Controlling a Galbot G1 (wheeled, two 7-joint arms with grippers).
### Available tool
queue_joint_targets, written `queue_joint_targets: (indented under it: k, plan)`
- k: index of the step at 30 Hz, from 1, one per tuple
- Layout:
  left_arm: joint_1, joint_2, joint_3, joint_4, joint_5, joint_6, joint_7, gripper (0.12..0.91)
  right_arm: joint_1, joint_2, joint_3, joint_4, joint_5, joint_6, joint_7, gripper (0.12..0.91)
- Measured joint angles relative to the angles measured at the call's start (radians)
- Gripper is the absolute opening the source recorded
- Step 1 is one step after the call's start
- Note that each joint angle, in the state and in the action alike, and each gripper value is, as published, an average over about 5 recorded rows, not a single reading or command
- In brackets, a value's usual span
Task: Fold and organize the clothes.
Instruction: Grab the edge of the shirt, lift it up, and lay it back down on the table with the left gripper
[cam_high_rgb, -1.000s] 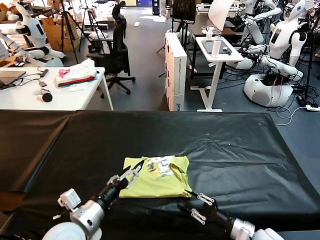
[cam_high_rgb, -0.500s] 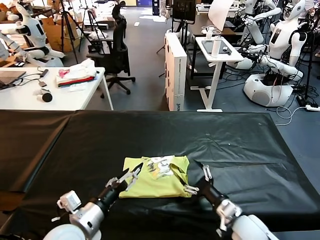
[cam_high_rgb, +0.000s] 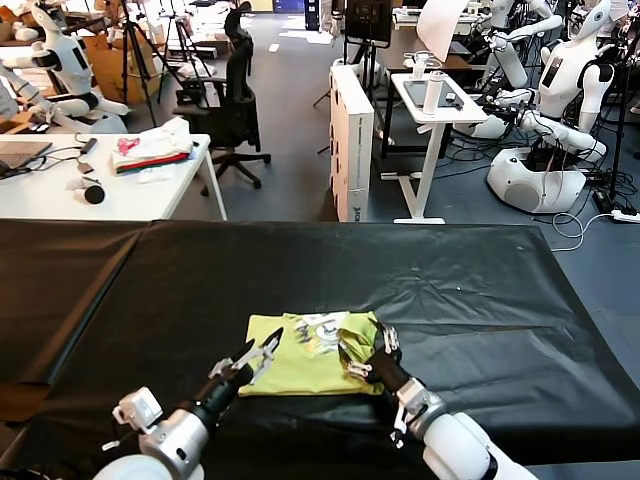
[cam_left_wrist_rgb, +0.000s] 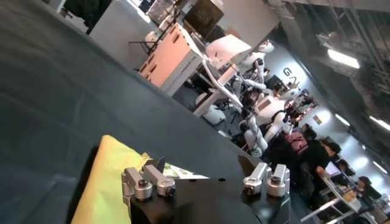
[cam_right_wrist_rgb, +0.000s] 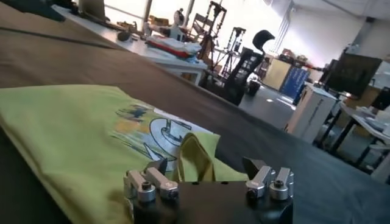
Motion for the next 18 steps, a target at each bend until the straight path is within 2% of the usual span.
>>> queue_joint_targets:
  k: [7, 11, 14, 18]
  plan:
    - [0.004, 0.000, -0.004, -0.003, 0.002, -0.002, 0.002, 0.907, -0.030, 0.045, 0.061, -0.021, 0.055, 0.043, 0.086, 0.907]
    - [0.006, 0.006, -0.015, 0.000, 0.002, -0.006, 0.006, 0.907, -0.045, 0.058, 0.105, -0.030, 0.072, 0.061, 0.113, 0.907]
    - [0.004, 0.015, -0.022, 0.010, 0.003, -0.011, 0.010, 0.907, -0.061, 0.053, 0.142, -0.021, 0.088, 0.077, 0.102, 0.907]
    - [0.001, 0.040, -0.024, 0.032, 0.016, -0.031, 0.031, 0.907, -0.101, 0.028, 0.198, 0.014, 0.139, 0.140, 0.034, 0.907]
